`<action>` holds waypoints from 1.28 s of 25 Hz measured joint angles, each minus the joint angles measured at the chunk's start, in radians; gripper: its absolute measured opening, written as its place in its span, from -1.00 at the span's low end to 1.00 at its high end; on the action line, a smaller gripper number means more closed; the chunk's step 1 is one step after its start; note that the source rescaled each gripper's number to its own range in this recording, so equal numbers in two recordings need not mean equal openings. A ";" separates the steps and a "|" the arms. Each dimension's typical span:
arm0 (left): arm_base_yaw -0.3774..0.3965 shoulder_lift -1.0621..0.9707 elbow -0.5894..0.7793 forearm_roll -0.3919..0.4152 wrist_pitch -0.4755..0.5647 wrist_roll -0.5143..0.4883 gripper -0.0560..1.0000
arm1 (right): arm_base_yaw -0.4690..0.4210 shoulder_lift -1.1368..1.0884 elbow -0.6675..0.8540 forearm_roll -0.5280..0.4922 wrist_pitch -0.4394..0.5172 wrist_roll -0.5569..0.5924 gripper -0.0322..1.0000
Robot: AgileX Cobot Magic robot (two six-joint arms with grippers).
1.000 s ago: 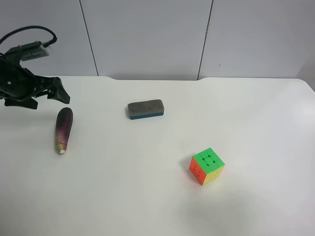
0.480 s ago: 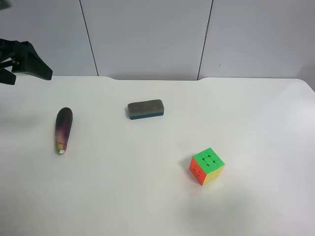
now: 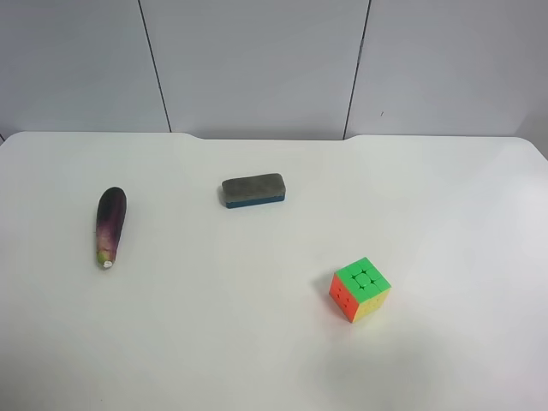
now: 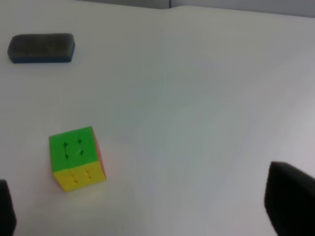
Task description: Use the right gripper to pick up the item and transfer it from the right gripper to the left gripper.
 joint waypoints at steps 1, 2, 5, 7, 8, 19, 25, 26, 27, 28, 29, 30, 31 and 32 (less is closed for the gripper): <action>0.000 -0.027 0.001 0.023 0.030 -0.016 0.83 | 0.000 0.000 0.000 0.000 0.000 0.000 1.00; 0.000 -0.058 0.002 0.041 0.045 -0.026 0.83 | 0.000 0.000 0.000 0.000 0.000 0.000 1.00; 0.000 -0.149 0.014 0.068 0.055 -0.041 0.83 | 0.000 0.000 0.000 0.000 0.000 0.000 1.00; 0.000 -0.217 0.037 0.074 0.061 -0.046 0.83 | 0.000 0.000 0.000 0.000 0.000 0.000 1.00; 0.000 -0.246 0.053 0.075 0.064 -0.048 0.83 | 0.000 0.000 0.000 0.000 0.000 0.000 1.00; 0.000 -0.593 0.330 0.075 0.067 -0.065 0.83 | 0.000 0.000 0.000 0.000 0.000 0.000 1.00; 0.000 -0.759 0.434 0.076 0.071 -0.071 0.83 | 0.000 0.000 0.000 0.000 0.000 0.000 1.00; 0.000 -0.785 0.436 0.076 0.071 -0.072 0.83 | 0.000 0.000 0.000 0.000 0.000 0.000 1.00; 0.000 -0.816 0.438 0.076 0.071 -0.074 0.83 | 0.000 0.000 0.000 0.000 0.000 0.000 1.00; 0.000 -0.844 0.439 0.076 0.069 -0.078 0.83 | 0.000 0.000 0.000 0.000 0.000 0.000 1.00; 0.000 -0.860 0.439 0.077 0.066 -0.080 0.83 | 0.000 0.000 0.000 0.000 0.000 0.000 1.00; 0.000 -0.871 0.439 0.077 0.062 -0.080 0.83 | 0.000 0.000 0.000 0.000 0.000 0.000 1.00; 0.000 -0.872 0.439 0.078 0.060 -0.081 0.83 | 0.000 0.000 0.000 0.000 0.000 0.000 1.00; 0.000 -0.872 0.444 0.080 0.052 -0.081 0.83 | 0.000 0.000 0.000 0.000 0.000 0.000 1.00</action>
